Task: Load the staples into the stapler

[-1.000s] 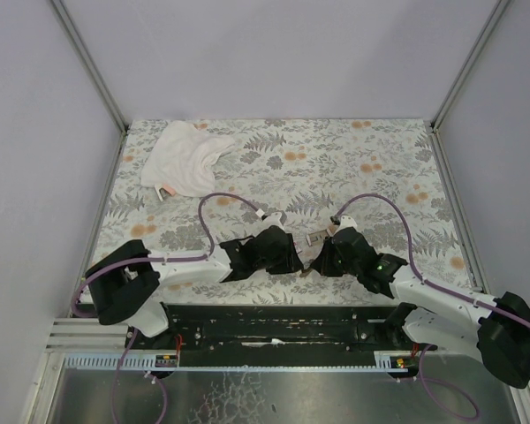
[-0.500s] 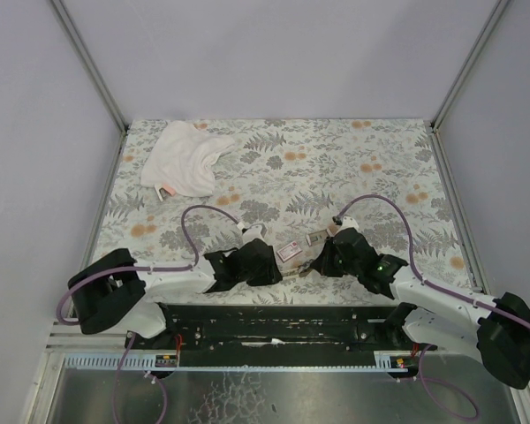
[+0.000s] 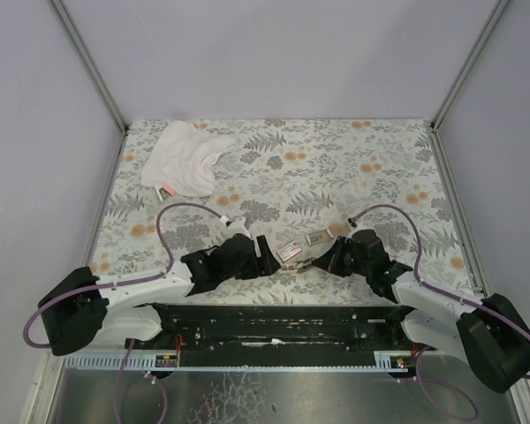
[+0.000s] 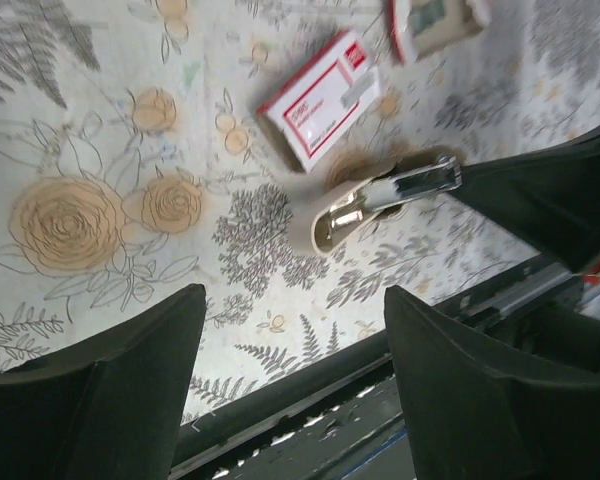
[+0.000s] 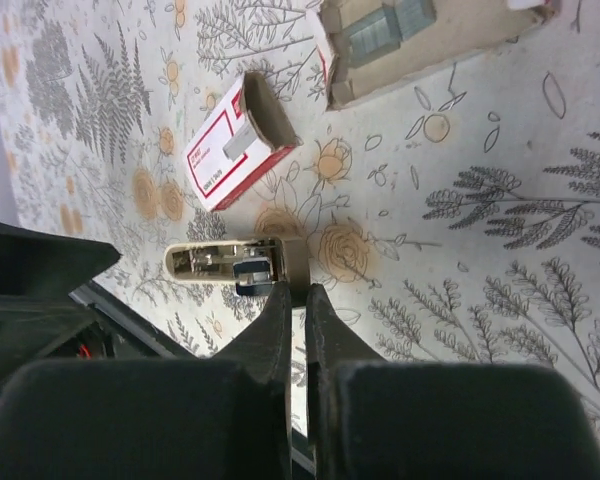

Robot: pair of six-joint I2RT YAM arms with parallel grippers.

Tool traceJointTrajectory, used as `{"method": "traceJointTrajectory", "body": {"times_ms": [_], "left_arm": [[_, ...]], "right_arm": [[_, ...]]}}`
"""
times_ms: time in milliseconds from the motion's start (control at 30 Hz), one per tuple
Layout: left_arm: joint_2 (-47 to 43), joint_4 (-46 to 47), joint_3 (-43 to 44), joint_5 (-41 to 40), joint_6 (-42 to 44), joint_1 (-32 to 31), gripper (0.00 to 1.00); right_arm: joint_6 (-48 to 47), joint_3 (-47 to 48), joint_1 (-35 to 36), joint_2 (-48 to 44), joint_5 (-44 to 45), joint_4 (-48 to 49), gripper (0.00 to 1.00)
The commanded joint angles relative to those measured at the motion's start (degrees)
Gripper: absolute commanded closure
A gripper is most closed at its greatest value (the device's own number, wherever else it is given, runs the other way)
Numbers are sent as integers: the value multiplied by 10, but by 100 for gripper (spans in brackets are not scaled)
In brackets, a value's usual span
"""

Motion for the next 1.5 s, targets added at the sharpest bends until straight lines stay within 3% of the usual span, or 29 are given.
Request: {"method": "traceJointTrajectory", "body": {"times_ms": [0, 233, 433, 500, 567, 800, 1067, 1467], "left_arm": [[-40, -12, 11, -1, 26, 30, 26], [-61, -6, 18, 38, 37, 56, 23], [-74, -13, 14, 43, 44, 73, 22], [-78, -19, 13, 45, 48, 82, 22], [-81, -21, 12, 49, 53, 91, 22], [-87, -26, 11, 61, 66, 112, 22], [-84, -16, 2, 79, 72, 144, 21], [-14, -102, 140, 85, 181, 317, 0]], "right_arm": [[14, -32, -31, 53, -66, 74, 91], [25, -46, -41, 91, -66, 92, 52], [24, -48, -41, 40, -23, 34, 38], [27, -51, -41, 16, 0, 11, 39], [29, -51, -42, -3, 14, -8, 50], [16, -44, -42, -9, 23, -37, 73], [-21, -5, -42, -46, 55, -114, 71], [-204, 180, -42, -59, 121, -295, 14]]}}
